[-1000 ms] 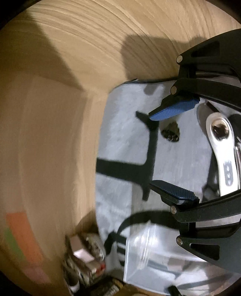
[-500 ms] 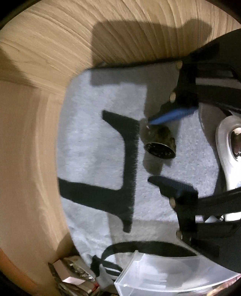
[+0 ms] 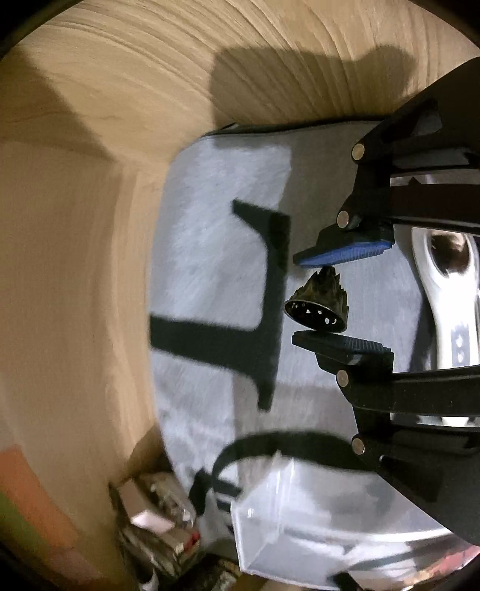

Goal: Organize rigid objects
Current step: 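Move the right tool to the black round connector and grasp it, then place the black connector into the clear box and release it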

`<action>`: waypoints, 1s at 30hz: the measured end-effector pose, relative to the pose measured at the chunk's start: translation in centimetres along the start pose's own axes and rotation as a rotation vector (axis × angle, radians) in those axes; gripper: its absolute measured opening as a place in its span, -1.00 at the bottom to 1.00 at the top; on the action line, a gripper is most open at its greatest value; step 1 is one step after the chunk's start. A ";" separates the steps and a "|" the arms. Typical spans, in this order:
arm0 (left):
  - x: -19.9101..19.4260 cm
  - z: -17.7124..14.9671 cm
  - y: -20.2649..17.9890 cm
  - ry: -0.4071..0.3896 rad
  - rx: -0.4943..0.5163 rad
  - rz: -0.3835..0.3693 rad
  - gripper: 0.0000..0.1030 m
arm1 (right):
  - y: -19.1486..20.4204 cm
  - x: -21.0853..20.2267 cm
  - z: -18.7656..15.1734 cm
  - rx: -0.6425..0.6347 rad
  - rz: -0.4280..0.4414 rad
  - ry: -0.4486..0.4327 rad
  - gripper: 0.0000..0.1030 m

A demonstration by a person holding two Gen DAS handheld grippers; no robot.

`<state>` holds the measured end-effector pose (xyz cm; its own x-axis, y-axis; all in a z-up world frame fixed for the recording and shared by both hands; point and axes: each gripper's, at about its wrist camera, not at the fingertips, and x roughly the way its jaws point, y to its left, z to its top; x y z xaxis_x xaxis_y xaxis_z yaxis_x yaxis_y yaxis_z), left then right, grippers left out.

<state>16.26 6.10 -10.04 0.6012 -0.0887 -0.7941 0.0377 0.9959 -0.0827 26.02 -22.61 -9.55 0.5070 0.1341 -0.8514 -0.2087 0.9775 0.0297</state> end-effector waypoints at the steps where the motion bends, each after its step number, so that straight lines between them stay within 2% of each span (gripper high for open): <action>1: 0.0 0.0 0.0 0.000 -0.001 -0.001 -0.77 | 0.2 -0.5 0.4 -0.013 0.005 -0.014 -0.37; 9: 0.0 0.0 0.0 0.000 0.001 0.000 -0.77 | 5.1 -5.4 1.2 -0.113 0.074 -0.133 -0.37; 17: 0.0 0.1 0.0 0.001 -0.002 -0.003 -0.77 | 10.0 -7.2 1.3 -0.215 0.124 -0.201 -0.37; 25: -0.1 0.1 0.0 0.001 -0.003 -0.003 -0.77 | 13.0 -7.3 -0.4 -0.291 0.171 -0.188 -0.37; 30: -0.1 0.2 0.0 0.001 -0.005 -0.010 -0.77 | 14.3 -6.0 -1.5 -0.313 0.217 -0.139 -0.37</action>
<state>16.39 6.15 -9.86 0.6000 -0.0990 -0.7938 0.0396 0.9948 -0.0942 18.77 -9.64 -4.80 0.5271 0.3738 -0.7632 -0.5571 0.8301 0.0217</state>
